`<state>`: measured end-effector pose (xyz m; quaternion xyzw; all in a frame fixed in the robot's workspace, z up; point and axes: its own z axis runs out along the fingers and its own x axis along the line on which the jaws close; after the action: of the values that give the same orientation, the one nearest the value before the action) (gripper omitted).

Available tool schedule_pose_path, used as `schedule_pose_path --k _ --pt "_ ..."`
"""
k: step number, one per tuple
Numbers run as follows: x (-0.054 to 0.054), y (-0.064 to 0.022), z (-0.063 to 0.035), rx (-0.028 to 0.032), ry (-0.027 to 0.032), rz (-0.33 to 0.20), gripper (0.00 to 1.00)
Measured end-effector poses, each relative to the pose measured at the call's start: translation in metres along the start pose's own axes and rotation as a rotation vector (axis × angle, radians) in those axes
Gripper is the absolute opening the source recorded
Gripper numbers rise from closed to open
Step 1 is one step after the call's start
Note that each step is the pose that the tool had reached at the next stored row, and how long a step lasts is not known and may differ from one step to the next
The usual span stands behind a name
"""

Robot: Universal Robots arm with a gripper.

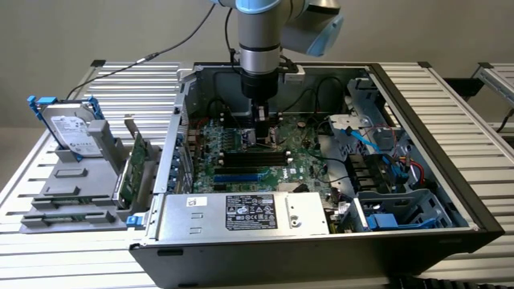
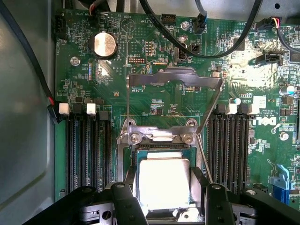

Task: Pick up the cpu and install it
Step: 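Place the cpu into insertion slot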

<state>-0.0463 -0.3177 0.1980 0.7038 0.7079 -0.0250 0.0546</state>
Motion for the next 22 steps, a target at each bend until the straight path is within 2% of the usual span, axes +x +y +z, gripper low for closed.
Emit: schedule_pose_path --k 22 --pt "0.0008 -0.0002 0.0017 0.0043 -0.0015 0.039 0.55"
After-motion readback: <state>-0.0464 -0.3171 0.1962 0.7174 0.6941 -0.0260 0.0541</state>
